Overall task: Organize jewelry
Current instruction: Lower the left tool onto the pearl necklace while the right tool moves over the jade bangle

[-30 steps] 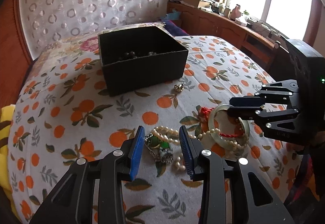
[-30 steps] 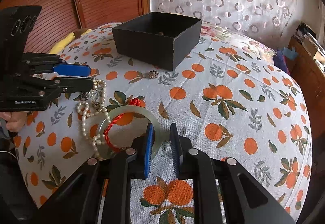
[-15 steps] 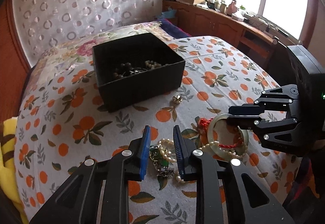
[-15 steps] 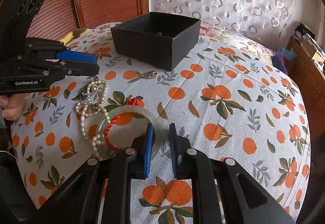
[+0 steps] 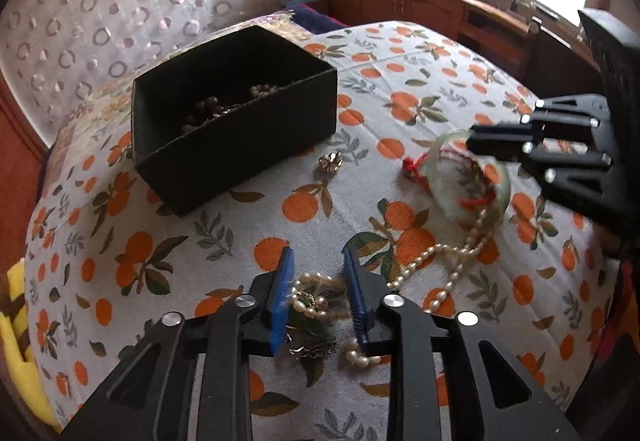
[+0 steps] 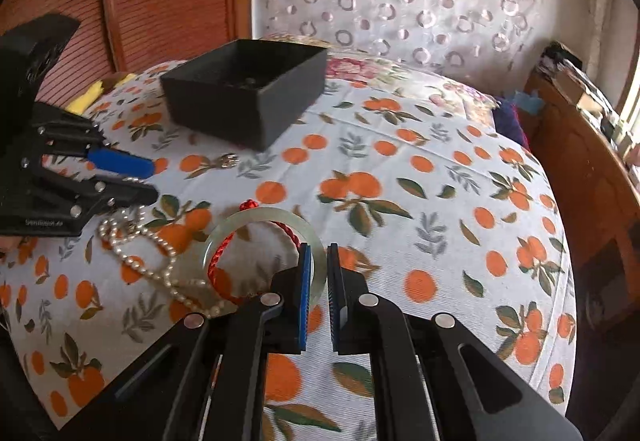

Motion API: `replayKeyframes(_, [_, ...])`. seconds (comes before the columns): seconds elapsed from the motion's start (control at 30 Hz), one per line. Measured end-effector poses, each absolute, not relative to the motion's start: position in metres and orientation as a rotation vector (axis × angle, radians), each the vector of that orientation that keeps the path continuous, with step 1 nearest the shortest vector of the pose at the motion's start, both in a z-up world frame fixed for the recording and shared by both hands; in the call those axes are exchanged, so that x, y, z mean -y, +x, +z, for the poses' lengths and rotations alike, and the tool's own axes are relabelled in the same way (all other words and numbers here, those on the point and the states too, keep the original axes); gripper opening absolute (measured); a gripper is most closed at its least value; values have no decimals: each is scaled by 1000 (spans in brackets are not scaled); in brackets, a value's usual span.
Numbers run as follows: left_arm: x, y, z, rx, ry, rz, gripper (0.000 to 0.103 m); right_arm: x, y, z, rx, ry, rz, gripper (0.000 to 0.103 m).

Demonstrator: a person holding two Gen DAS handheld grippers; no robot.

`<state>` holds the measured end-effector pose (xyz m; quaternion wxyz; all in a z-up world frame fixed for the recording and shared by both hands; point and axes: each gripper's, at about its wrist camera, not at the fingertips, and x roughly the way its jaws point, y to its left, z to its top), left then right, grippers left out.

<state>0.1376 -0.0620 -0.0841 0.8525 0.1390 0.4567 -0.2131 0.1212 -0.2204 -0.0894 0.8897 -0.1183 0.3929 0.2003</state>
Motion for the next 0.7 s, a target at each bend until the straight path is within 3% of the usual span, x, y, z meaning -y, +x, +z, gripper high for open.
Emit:
replayKeyframes(0.5, [40, 117, -84, -949, 245, -454, 35, 222, 122, -92, -830, -238, 431, 9])
replayKeyframes(0.53, [41, 117, -84, -948, 247, -449, 30, 222, 122, -92, -832, -235, 432, 9])
replayKeyframes(0.57, [41, 117, -84, -947, 245, -451, 19, 222, 122, -92, -833, -230, 433, 9])
replayKeyframes(0.7, [38, 116, -83, -943, 213, -456, 9, 221, 122, -93, -836, -221, 437, 9])
